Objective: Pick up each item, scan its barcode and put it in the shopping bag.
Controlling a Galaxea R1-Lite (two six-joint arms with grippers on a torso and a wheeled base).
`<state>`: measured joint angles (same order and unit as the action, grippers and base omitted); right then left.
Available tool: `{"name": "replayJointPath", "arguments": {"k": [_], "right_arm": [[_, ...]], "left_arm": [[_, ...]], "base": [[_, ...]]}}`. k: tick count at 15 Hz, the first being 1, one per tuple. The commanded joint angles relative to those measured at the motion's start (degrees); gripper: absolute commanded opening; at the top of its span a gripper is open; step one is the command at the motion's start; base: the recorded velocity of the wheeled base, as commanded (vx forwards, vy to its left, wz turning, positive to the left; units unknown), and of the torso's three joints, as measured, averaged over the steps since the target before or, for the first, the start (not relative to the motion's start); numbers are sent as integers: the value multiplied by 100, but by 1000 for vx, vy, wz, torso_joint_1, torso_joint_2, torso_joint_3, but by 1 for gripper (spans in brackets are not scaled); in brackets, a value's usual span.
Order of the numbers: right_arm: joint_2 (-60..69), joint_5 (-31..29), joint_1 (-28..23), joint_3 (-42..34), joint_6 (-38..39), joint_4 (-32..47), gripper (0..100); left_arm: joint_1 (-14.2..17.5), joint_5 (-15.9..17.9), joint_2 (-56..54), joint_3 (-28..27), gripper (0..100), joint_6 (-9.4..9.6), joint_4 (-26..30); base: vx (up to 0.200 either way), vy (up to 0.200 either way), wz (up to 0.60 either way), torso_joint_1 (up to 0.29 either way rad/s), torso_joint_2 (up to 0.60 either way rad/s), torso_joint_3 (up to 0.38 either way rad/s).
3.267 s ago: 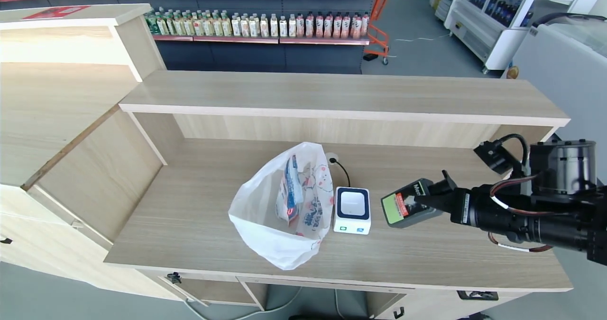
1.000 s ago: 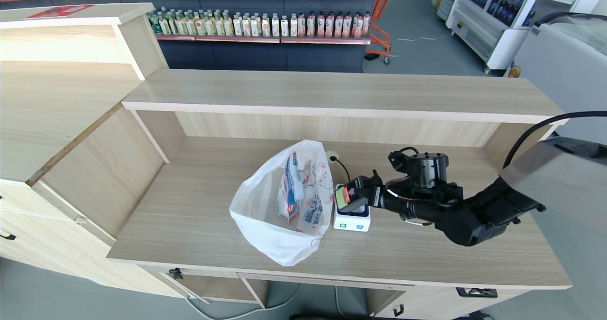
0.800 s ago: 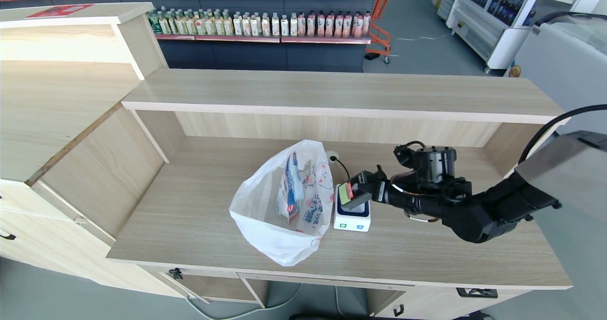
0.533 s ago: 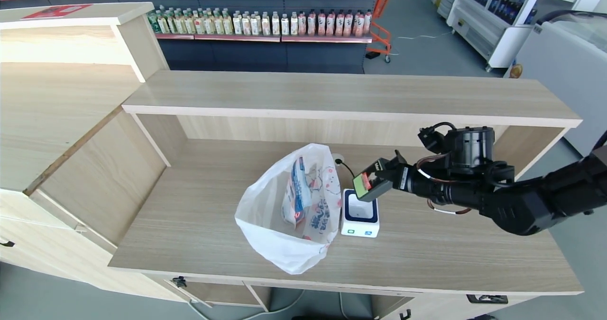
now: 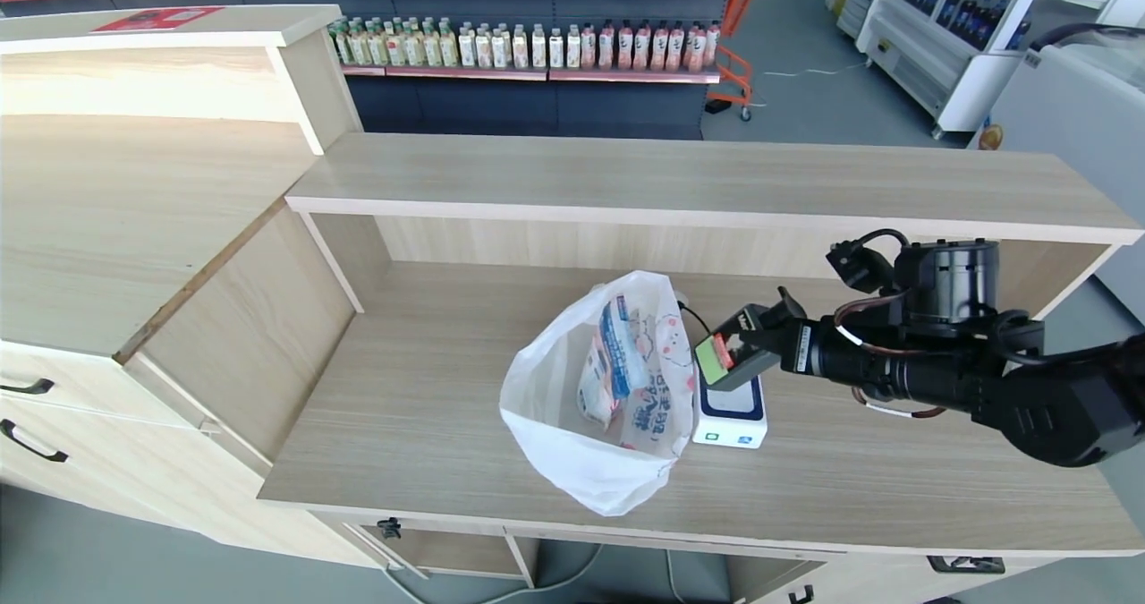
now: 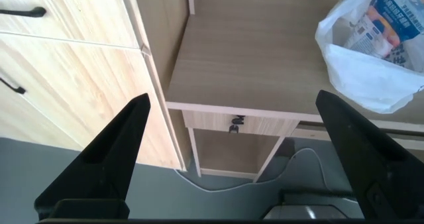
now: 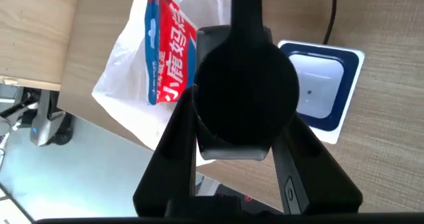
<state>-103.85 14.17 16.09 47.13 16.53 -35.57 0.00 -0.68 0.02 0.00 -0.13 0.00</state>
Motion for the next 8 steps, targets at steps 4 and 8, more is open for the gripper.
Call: {"name": "replayJointPath", "arguments": {"k": [4, 8], "right_arm": [[-882, 16, 193, 464, -308, -46, 0], [-1656, -2, 351, 701, -809, -802, 0]], "left_arm": [[0, -2, -2, 0, 100, -4, 0], [0, -2, -2, 0, 100, -4, 0]], "base": [[0, 0, 0, 0, 0, 0], [0, 0, 0, 0, 0, 0]]}}
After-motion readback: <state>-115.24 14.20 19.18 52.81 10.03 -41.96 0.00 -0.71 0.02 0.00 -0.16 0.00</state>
